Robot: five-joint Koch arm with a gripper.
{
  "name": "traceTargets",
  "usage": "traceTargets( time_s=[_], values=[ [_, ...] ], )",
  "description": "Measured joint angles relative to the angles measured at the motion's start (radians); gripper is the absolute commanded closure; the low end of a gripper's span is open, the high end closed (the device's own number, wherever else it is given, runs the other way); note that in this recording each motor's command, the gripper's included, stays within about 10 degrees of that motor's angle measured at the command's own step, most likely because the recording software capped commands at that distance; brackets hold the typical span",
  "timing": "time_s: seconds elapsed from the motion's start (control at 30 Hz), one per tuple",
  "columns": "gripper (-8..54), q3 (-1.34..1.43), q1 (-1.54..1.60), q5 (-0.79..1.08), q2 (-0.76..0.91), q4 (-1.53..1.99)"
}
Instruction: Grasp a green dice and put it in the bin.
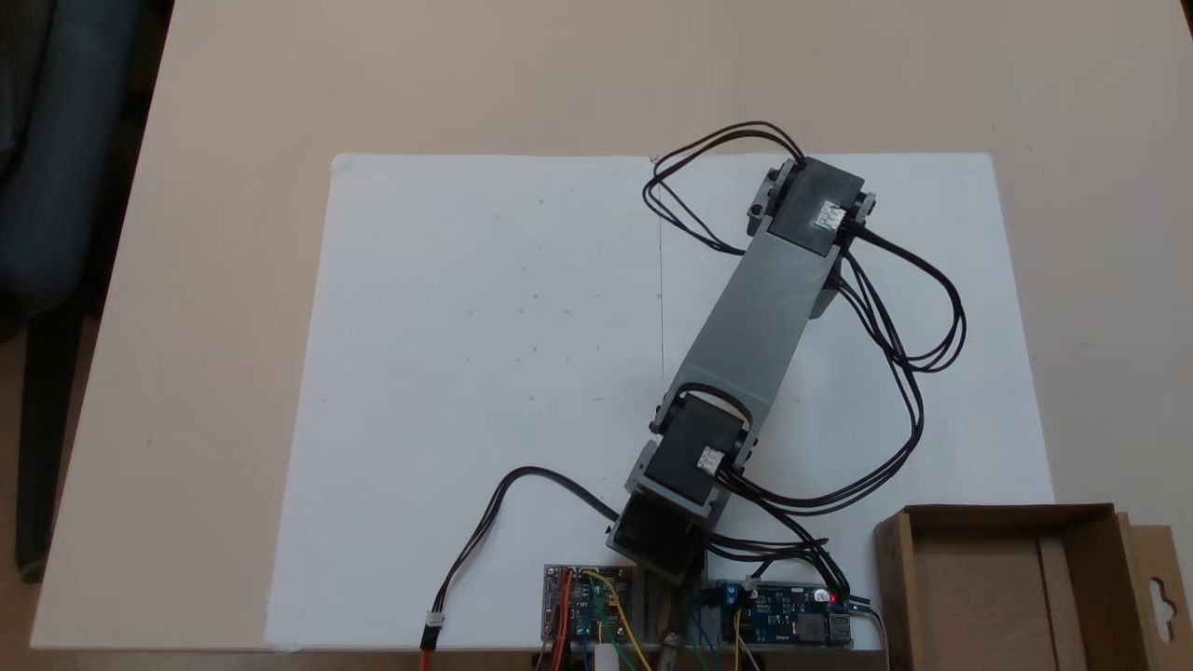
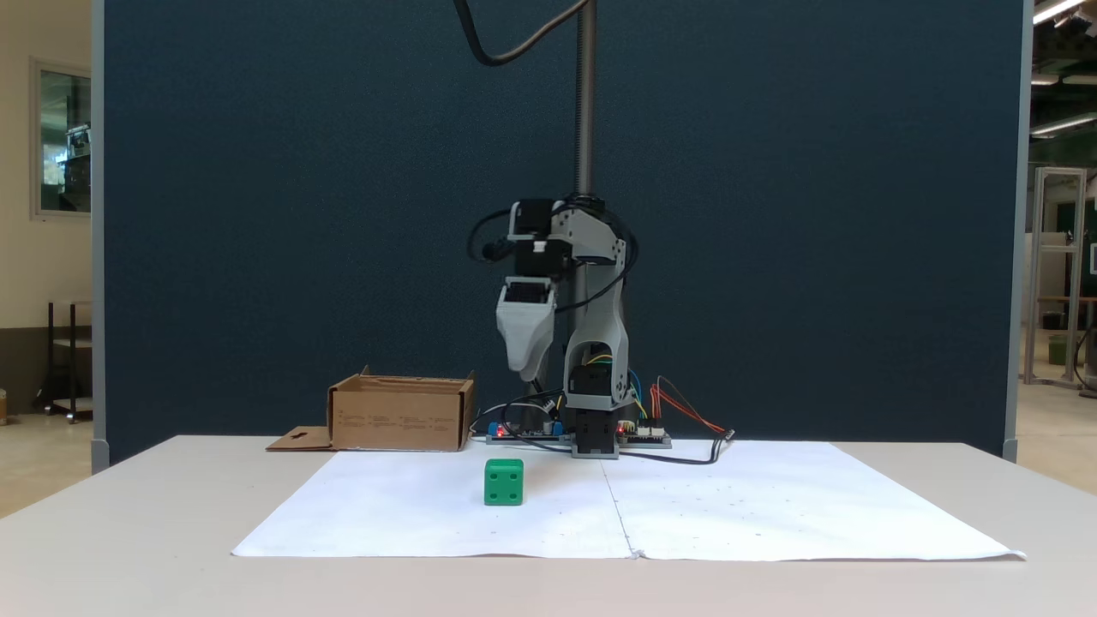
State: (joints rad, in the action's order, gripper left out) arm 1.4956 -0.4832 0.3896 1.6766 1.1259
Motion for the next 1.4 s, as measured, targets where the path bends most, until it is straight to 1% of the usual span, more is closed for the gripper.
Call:
traceTargets(
  time_s=[0.53, 0.7, 0.9, 1.4],
  values=[
    [-1.8, -0.104, -0.092, 0.026, -0.195, 0.017],
    [-1.8, -0.114, -0.092, 0.031, -0.201, 0.021],
    [-1.8, -0.114, -0.092, 0.094, -0.201, 0.040],
    [-2.3, -0.107, -0.057, 0.109, -0.219, 0.043]
  ],
)
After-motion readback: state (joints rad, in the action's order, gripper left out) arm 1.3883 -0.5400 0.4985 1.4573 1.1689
